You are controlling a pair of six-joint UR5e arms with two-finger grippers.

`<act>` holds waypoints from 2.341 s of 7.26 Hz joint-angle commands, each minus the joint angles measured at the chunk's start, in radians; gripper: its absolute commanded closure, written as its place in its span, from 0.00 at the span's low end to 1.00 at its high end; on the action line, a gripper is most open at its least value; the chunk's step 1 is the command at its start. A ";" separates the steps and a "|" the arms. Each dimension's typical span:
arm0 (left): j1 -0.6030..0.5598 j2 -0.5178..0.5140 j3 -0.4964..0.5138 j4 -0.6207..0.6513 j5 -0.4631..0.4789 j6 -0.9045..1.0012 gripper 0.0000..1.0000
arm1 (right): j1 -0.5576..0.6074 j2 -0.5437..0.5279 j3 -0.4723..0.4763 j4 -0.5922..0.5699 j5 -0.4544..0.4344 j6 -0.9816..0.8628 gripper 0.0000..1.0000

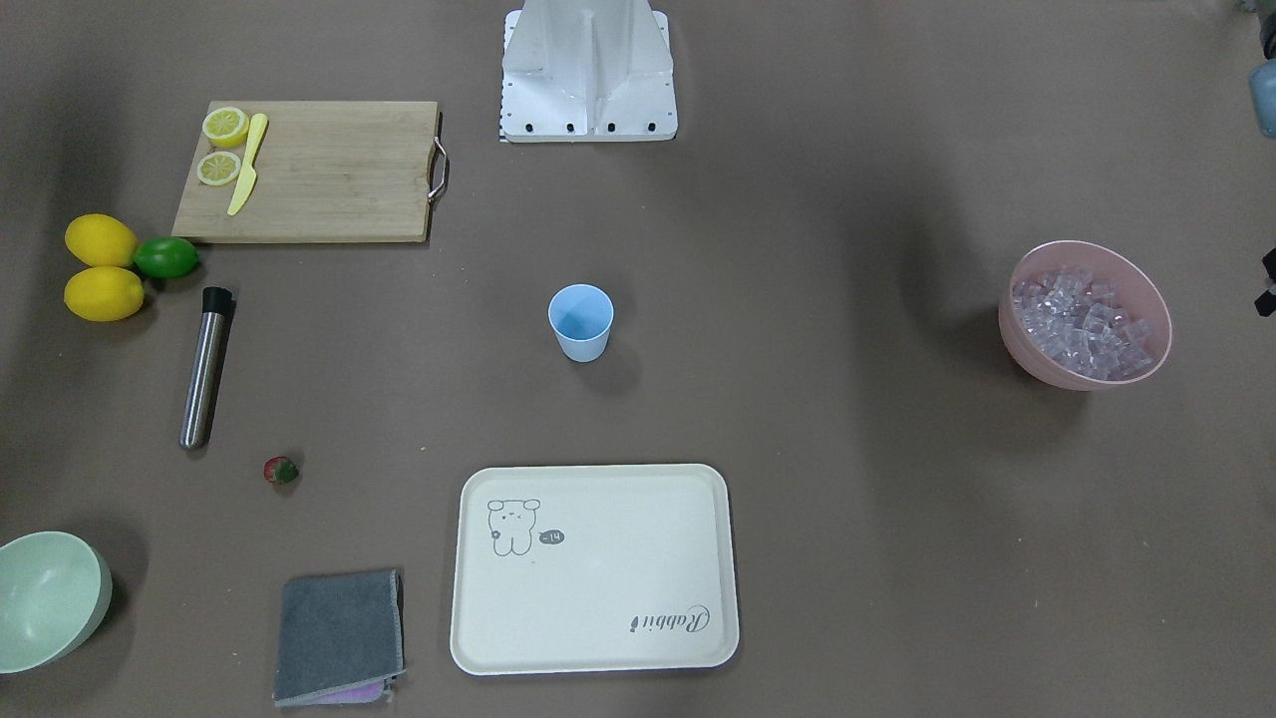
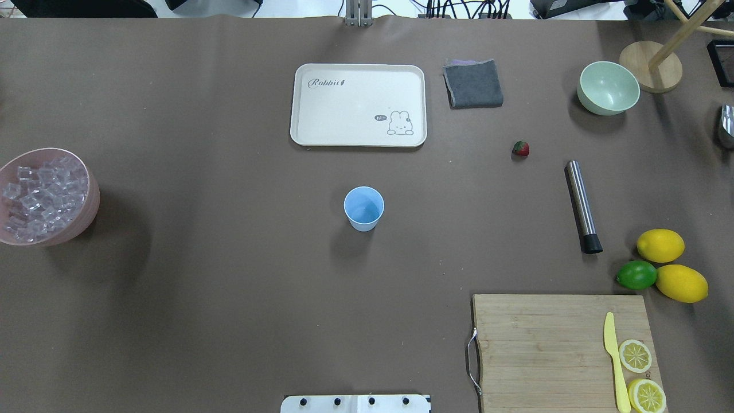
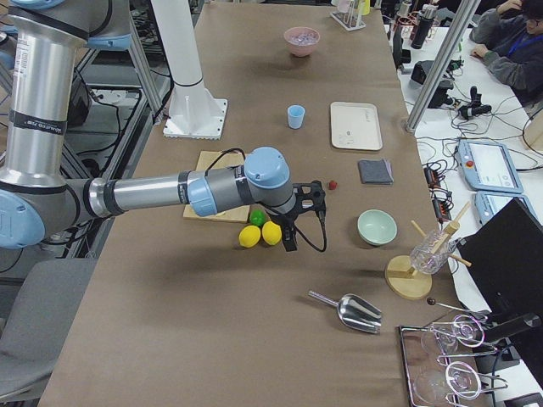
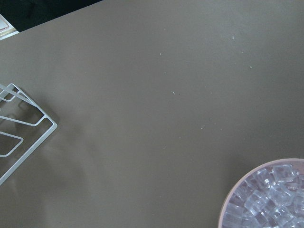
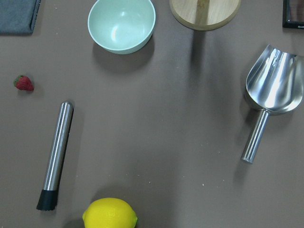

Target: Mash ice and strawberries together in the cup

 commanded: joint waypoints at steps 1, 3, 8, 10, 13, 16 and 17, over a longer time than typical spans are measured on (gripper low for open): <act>0.088 -0.001 -0.027 -0.024 0.020 -0.149 0.02 | -0.009 -0.001 0.010 0.005 0.001 0.012 0.00; 0.192 0.028 -0.083 -0.065 0.083 -0.259 0.02 | -0.009 -0.002 0.010 0.005 0.001 0.012 0.00; 0.323 0.116 -0.056 -0.161 0.117 -0.304 0.02 | -0.009 -0.008 0.006 0.027 -0.001 0.011 0.00; 0.343 0.116 -0.039 -0.194 0.117 -0.304 0.12 | -0.009 -0.010 0.006 0.027 -0.002 0.011 0.00; 0.343 0.117 -0.025 -0.194 0.117 -0.296 0.38 | -0.009 -0.010 0.004 0.027 -0.007 0.011 0.00; 0.343 0.116 -0.011 -0.194 0.121 -0.292 0.38 | -0.009 -0.010 0.004 0.027 -0.008 0.011 0.00; 0.343 0.116 -0.010 -0.194 0.139 -0.290 0.38 | -0.009 -0.010 0.004 0.027 -0.008 0.011 0.00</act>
